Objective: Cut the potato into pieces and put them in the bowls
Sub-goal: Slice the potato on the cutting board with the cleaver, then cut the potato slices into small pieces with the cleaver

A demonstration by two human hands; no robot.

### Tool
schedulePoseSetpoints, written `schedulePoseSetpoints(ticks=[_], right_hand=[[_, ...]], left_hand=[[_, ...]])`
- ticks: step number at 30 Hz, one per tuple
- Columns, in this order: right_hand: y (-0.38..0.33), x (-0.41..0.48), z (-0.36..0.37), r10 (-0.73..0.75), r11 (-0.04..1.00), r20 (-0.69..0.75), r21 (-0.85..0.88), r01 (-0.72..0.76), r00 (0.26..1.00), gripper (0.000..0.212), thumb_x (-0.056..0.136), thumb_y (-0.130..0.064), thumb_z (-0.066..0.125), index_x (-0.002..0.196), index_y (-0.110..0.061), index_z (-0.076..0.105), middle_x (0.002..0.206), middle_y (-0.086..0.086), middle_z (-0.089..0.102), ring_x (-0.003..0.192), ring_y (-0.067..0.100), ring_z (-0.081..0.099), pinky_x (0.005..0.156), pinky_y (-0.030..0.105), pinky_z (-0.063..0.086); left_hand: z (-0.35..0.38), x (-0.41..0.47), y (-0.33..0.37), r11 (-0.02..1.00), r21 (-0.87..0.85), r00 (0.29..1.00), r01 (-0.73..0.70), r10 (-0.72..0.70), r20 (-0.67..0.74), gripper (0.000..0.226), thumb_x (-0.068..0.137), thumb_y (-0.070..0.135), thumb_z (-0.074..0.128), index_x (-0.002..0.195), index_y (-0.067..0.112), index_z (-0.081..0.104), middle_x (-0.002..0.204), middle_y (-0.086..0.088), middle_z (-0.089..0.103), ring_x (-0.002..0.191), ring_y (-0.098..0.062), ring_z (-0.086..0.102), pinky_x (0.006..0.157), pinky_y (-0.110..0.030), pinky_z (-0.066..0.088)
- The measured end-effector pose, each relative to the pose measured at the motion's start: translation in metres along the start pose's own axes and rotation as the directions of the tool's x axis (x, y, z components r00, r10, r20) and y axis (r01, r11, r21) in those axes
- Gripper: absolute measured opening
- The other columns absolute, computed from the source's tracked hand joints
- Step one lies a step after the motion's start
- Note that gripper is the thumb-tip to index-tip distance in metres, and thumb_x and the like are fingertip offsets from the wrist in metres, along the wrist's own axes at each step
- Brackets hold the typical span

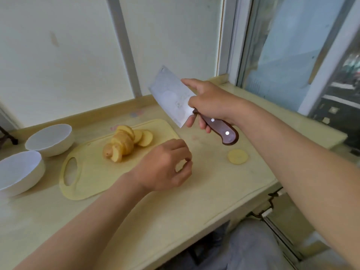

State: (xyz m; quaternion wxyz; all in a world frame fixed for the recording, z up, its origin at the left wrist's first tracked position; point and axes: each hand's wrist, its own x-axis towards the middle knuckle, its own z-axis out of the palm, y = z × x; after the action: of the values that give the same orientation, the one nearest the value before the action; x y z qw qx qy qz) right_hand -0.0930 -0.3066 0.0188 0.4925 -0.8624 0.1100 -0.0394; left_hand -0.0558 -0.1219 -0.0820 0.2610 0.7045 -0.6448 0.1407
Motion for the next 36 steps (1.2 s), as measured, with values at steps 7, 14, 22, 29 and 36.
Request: schedulePoseSetpoints(ticks=[7,14,22,29,36], right_hand=[[0.034,-0.025,-0.036,0.038,0.997,-0.054,0.063,-0.035,0.998,0.074,0.097,-0.003,0.032,0.162,-0.038,0.025,0.083,0.023,0.076,0.044,0.022,0.055,0.043,0.031,0.049],[0.057,-0.038,-0.059,0.051,0.994,-0.089,0.106,-0.041,0.995,0.076,0.095,-0.004,0.031,0.161,-0.040,0.027,0.087,0.026,0.076,0.046,0.023,0.056,0.046,0.033,0.051],[0.063,-0.043,-0.069,0.046,0.987,-0.125,0.157,-0.026,0.991,0.076,0.096,-0.004,0.032,0.162,-0.041,0.024,0.087,0.026,0.076,0.045,0.022,0.055,0.045,0.032,0.050],[0.063,-0.043,-0.068,0.038,0.987,-0.133,0.160,-0.017,0.990,0.075,0.096,-0.003,0.032,0.161,-0.041,0.029,0.085,0.025,0.076,0.045,0.023,0.056,0.045,0.032,0.051],[0.059,-0.038,-0.071,0.045,0.978,-0.169,0.209,-0.009,0.985,0.071,0.099,-0.004,0.036,0.160,-0.042,0.029,0.080,0.020,0.077,0.047,0.021,0.056,0.048,0.033,0.053]], left_hand=[[0.051,0.049,0.030,0.996,0.066,0.985,0.068,-0.078,0.152,0.045,0.090,0.041,0.057,0.114,0.005,0.067,0.109,-0.010,0.064,0.094,-0.030,0.062,0.083,-0.037,0.052],[0.083,0.076,0.044,0.980,0.129,0.962,0.153,-0.178,0.208,0.050,0.089,0.048,0.057,0.123,0.011,0.063,0.112,-0.010,0.066,0.095,-0.032,0.061,0.082,-0.045,0.052],[0.083,0.083,0.055,0.982,0.107,0.962,0.155,-0.175,0.208,0.028,0.093,0.025,0.059,0.109,0.002,0.064,0.091,-0.012,0.064,0.083,-0.033,0.057,0.080,-0.033,0.040],[0.081,0.084,0.055,0.938,-0.041,0.926,0.346,-0.334,0.176,0.046,0.082,0.027,0.071,0.125,0.015,0.058,0.111,-0.001,0.054,0.096,-0.022,0.056,0.085,-0.034,0.048],[0.062,0.082,0.060,0.814,-0.214,0.842,0.539,-0.518,0.151,0.034,0.086,0.018,0.071,0.118,0.021,0.062,0.102,0.004,0.054,0.076,-0.004,0.053,0.072,-0.011,0.041]])
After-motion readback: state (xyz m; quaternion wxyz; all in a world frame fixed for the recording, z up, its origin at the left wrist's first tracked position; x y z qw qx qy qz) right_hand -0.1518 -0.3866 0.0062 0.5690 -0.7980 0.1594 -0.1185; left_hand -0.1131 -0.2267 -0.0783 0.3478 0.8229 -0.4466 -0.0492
